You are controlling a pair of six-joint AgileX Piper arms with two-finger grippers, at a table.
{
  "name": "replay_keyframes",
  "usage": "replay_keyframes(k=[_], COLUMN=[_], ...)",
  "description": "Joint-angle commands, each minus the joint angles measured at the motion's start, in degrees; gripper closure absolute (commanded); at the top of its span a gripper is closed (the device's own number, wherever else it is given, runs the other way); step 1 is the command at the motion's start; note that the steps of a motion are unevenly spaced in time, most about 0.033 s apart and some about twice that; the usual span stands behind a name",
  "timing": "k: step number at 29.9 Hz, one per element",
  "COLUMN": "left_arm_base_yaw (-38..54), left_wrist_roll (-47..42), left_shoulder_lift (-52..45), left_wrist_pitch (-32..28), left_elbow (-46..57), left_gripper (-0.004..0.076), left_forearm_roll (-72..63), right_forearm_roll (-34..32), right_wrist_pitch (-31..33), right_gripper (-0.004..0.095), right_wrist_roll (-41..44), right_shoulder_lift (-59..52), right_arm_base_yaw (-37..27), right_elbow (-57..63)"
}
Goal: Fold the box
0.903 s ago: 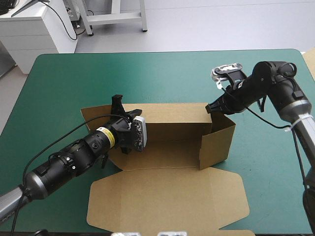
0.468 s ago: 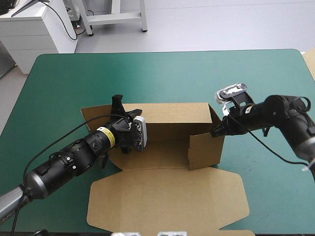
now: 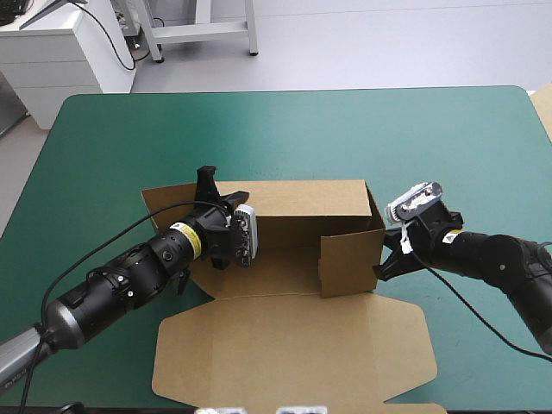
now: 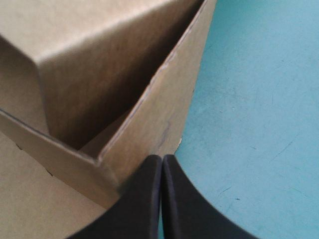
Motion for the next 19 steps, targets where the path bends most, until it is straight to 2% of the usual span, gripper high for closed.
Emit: replay_keyframes(k=[1,10,16,19], left_arm_base_yaw=[-0.5,-0.5,-0.5,-0.5], left_wrist_roll=[-1.3,-1.3,-1.3,-1.3], left_shoulder_lift=[0.1,0.1,0.1,0.1], left_wrist_pitch=[1.8,3.3,5.2,5.1], left_elbow=[-0.1,-0.1,-0.1,-0.1], left_gripper=[0.0731,0.0731,0.0731,0.0731], left_forearm_roll=[-1.4,-1.6,-1.5,-1.5], right_forearm_roll=[3.0,5.4,9.4,10.6], right_wrist_pitch=[-2.1,3.0,4.6,4.6], right_gripper=[0.0892,0.0464,0.0436,0.0427], right_wrist_roll=[-4.7,-12.1,-18.9,-19.5], right_shoulder_lift=[-1.5,-1.9,-1.9,-1.9], right_arm_base_yaw=[-0.4,-0.4,-0.4,-0.4], right_elbow=[-0.1,0.0,0.0,0.0])
